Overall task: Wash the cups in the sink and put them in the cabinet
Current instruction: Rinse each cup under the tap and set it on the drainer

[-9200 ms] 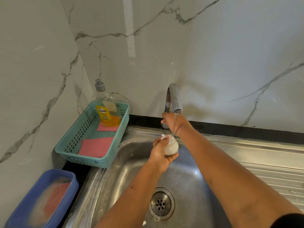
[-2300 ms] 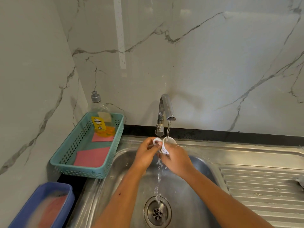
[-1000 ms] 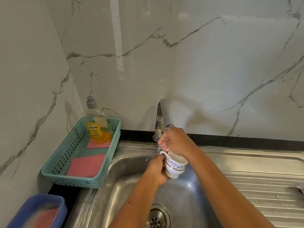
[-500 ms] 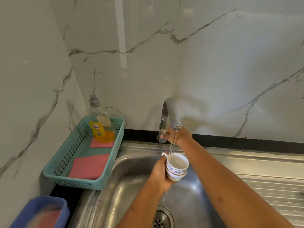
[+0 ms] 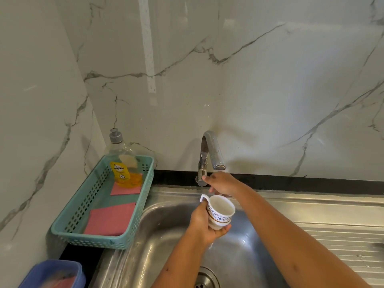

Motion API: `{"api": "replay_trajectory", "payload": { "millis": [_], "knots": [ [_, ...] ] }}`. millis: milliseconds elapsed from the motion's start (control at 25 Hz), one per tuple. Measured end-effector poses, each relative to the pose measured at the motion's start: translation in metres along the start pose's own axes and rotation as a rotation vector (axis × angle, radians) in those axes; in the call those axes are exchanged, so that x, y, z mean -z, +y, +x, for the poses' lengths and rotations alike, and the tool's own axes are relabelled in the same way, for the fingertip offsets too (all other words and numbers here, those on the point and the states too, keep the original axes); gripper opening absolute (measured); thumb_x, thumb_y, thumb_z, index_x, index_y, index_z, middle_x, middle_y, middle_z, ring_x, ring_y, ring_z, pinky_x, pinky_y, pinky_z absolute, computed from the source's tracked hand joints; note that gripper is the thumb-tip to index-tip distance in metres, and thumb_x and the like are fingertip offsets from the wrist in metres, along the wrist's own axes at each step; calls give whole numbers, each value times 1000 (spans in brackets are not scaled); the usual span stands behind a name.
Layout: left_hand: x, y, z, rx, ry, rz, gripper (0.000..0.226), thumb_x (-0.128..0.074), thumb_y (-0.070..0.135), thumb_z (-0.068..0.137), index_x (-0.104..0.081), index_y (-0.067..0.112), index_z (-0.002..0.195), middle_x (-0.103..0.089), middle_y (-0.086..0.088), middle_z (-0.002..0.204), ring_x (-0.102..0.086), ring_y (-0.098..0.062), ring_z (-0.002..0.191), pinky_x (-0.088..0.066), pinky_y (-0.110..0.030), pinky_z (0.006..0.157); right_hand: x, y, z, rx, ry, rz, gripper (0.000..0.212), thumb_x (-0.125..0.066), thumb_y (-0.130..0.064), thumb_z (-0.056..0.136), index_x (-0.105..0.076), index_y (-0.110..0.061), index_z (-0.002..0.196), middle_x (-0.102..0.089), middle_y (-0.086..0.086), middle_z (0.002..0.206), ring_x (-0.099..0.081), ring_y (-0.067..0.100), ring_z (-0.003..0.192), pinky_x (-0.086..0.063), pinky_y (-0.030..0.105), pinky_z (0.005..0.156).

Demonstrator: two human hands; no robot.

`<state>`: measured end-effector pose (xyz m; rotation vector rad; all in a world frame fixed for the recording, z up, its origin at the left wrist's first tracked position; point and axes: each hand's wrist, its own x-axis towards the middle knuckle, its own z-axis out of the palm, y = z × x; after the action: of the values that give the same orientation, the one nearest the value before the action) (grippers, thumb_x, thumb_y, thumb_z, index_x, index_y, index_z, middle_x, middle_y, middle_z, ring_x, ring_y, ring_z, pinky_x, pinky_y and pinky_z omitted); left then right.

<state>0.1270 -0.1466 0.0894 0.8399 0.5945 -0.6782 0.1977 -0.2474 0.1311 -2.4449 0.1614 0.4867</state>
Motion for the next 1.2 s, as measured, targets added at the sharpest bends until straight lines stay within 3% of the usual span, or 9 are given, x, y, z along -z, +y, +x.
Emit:
{"api": "replay_trajectory", "payload": {
  "millis": [120,200,280,520,640,720,840,1000,1200],
  "knots": [
    [2,3,-9,-53,37,-24,45,-37,41,100,-61,4,111,-65,-24,103,-62,-37,91,-52,-42,64,-8,20,-45,-155,-53,471,44,-53,-56,88,-65,-16,102,-67,8,102,-62,22,87,-50,30,71],
    [2,3,-21,-66,14,-15,49,-34,41,98,-62,2,108,-68,-25,97,-64,-39,88,-53,-40,63,-18,35,-80,-271,-214,871,61,-55,-68,80,-65,-17,111,-66,11,110,-64,28,95,-55,39,74],
    [-2,1,-40,-60,11,65,50,-35,41,97,-64,0,98,-70,-25,81,-64,-40,77,-53,-41,63,-31,41,-105,-258,-349,1047,74,-49,-72,79,-63,-12,119,-67,15,112,-66,33,99,-58,43,71],
    [-6,-17,-82,-194,202,445,36,-44,39,97,-61,7,99,-62,-16,86,-59,-30,75,-50,-35,66,-53,33,-153,-184,-122,1357,53,-67,-40,85,-54,-1,118,-65,25,110,-68,35,94,-58,45,76],
    [10,-34,-91,-148,68,349,27,-46,31,96,-59,9,105,-62,-17,102,-60,-34,92,-52,-42,75,-48,36,-171,-98,70,1171,38,-61,-37,90,-51,-13,117,-61,12,107,-64,23,92,-59,33,71],
    [17,-52,-93,-156,-35,246,30,-47,30,98,-58,6,112,-63,-20,108,-62,-37,98,-54,-43,78,-53,35,-180,-89,178,954,43,-61,-45,88,-49,-19,120,-60,5,106,-63,17,91,-59,29,71],
    [20,-72,-88,-236,-63,283,26,-46,6,96,-54,1,120,-64,-23,104,-64,-32,88,-56,-38,70,-60,38,-183,-76,284,641,43,-57,-60,83,-54,-28,111,-59,4,111,-64,16,92,-58,27,71],
    [18,-85,-87,-255,11,363,32,-37,-13,89,-57,0,110,-66,-20,89,-65,-27,76,-56,-33,59,-56,49,-194,34,269,616,24,-66,-44,81,-65,-33,103,-57,2,115,-63,13,97,-57,32,83],
    [10,-113,-77,-270,71,339,16,-45,-1,97,-58,7,91,-64,-14,77,-58,-23,69,-53,-22,45,-49,71,-205,158,255,417,62,-81,-36,69,-54,-33,124,-57,-6,127,-54,12,114,-45,22,93]
  ]
}}
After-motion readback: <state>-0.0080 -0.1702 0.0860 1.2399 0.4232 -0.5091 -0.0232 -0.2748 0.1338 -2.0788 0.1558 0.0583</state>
